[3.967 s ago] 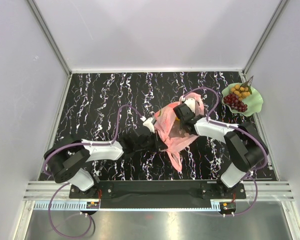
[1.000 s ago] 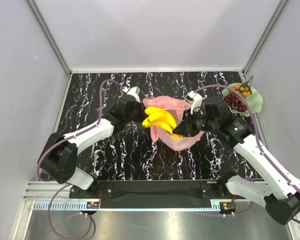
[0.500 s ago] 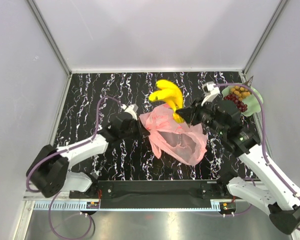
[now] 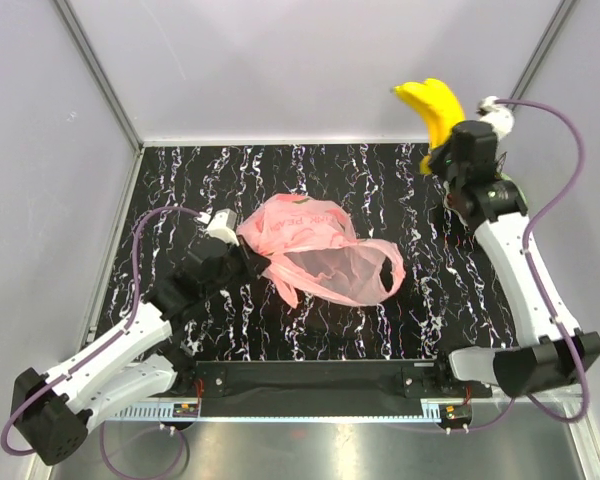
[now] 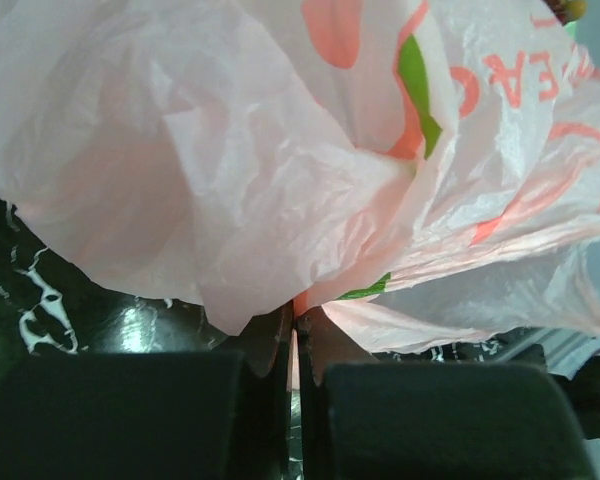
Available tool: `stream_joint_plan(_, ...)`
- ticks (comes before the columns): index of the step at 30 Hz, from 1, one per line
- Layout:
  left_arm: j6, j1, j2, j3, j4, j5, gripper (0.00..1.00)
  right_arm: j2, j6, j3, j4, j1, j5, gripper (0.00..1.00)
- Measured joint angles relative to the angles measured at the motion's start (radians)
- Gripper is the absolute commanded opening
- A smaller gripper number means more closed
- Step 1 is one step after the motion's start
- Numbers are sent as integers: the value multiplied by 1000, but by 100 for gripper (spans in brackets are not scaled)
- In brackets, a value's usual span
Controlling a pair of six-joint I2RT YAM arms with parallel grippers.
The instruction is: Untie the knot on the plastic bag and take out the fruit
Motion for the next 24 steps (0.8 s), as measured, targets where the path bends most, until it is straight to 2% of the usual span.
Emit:
stream_joint_plan(5, 19, 2, -8, 2, -77, -12, 0, 92, 148, -51, 36, -272, -14, 0)
stream_joint_plan(9, 29, 2, -9, 4, -135, -13, 0, 169, 298, -106, 71, -418, -75, 0)
stream_joint_plan(20, 29, 2, -48, 77, -292, -28, 0, 382, 658, -229, 210, -651, -300, 0)
stream_joint_plan(24, 29, 2, -24, 109, -302, -27, 0, 433, 713, -262, 250, -669, -366, 0)
